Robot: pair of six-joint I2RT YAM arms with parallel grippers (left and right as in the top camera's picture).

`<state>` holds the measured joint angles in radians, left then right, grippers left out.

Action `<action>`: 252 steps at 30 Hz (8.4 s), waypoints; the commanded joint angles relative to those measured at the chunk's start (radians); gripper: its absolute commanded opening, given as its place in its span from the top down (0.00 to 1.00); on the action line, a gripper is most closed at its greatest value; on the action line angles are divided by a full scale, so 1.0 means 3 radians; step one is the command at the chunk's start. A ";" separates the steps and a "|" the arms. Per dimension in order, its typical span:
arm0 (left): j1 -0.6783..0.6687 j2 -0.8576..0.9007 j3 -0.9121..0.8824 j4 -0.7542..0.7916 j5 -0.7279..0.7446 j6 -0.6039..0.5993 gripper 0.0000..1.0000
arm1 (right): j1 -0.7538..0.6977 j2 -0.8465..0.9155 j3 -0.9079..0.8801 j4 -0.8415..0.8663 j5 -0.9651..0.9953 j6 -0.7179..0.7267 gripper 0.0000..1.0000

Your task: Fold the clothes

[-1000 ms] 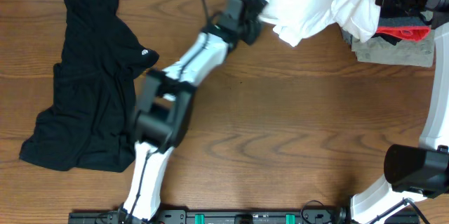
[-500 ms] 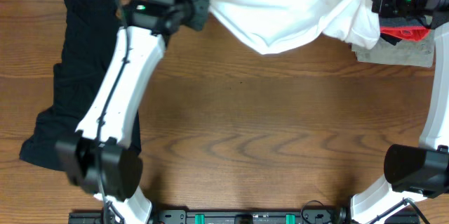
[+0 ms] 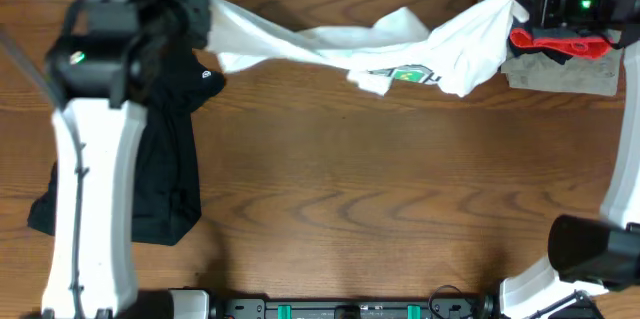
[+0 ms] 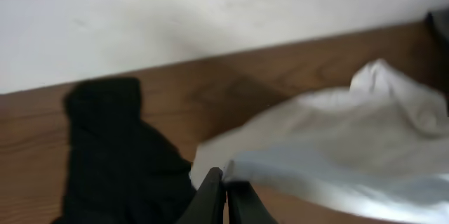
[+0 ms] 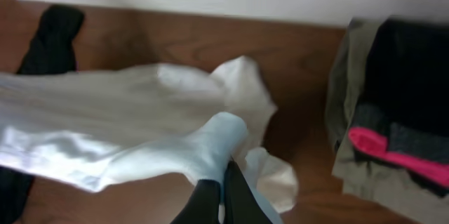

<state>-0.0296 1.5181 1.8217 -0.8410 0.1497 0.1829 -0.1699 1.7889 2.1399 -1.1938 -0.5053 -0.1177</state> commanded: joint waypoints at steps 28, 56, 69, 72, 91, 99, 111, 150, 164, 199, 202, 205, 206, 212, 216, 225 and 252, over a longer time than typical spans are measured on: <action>0.0163 0.0200 0.0028 0.1750 -0.0019 -0.0080 0.94 | 0.0041 0.0071 0.0519 0.1843 0.0145 0.0092 0.99; 0.0310 0.0076 0.0299 0.0505 -0.0019 -0.0128 0.94 | 0.0111 0.0214 0.0927 0.0837 0.0111 0.0090 0.99; 0.0505 0.0076 0.0295 -0.1481 -0.0019 -0.0130 0.95 | 0.0106 0.0214 0.0927 -0.0971 0.0465 -0.0161 0.99; 0.0526 0.0076 0.0287 -0.1841 -0.0019 -0.0130 0.94 | 0.0103 0.0214 0.0926 -0.1349 0.0542 -0.0163 0.99; 0.0684 0.0045 0.0142 -0.2674 -0.0018 -0.0284 0.94 | -0.0127 -0.0383 -0.0295 -0.1681 0.0764 0.0001 0.99; 0.0627 0.0046 0.0004 -0.2416 0.0125 -0.0304 0.94 | -0.0108 -0.0566 -0.1013 -0.1486 0.0749 0.0017 0.98; 0.0164 0.0046 -0.1242 -0.1681 0.0614 -0.0305 0.93 | -0.0108 -0.0565 -0.1654 -0.1001 0.0749 0.0081 0.98; -0.0292 0.0643 -0.3140 0.1100 0.0608 -0.1506 0.94 | -0.0084 -0.0565 -0.1686 -0.0884 0.0712 0.0090 0.95; -0.0273 -0.0416 -0.3012 -0.0181 0.0263 -0.1499 0.94 | -0.0084 -0.0557 -0.1686 -0.0843 0.0713 0.0090 0.90; -0.0314 -0.0895 -0.3042 -0.1926 0.0336 -0.2261 0.02 | -0.0034 -0.0557 -0.1692 -0.0650 0.0671 0.0086 0.81; -0.0314 -0.0896 -0.3028 -0.1790 0.0334 -0.2261 0.02 | 0.0051 -0.0556 -0.1692 -0.0500 0.0673 0.0050 0.78; -0.0299 -0.0895 -0.2923 -0.1446 0.0333 -0.2247 0.02 | 0.0197 -0.0551 -0.1692 -0.0172 0.0673 0.0051 0.69; -0.0289 -0.0895 -0.2873 -0.1266 0.0332 -0.2227 0.02 | 0.0247 -0.0537 -0.1692 -0.0051 0.0673 0.0051 0.65; -0.0209 -0.0762 -0.2752 0.0098 0.0328 -0.2038 0.01 | 0.0556 -0.0273 -0.1689 0.0717 0.0671 0.0055 0.52; -0.0201 -0.0351 -0.2750 0.0940 0.0303 -0.1792 0.02 | 0.0678 0.0015 -0.1686 0.1245 0.0674 0.0052 0.53; -0.0195 0.0724 -0.2616 0.2122 -0.0195 -0.1668 0.03 | 0.0885 0.0507 -0.1686 0.2366 0.0675 0.0052 0.58; -0.0155 0.0890 -0.2600 0.2026 -0.0540 -0.1633 0.20 | 0.1062 0.1527 -0.1686 0.2795 0.1200 0.0491 0.50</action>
<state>-0.0795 1.7721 1.0206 -0.2272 0.0071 -0.3164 0.1341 2.2269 1.6325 -0.3557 -0.1558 0.0093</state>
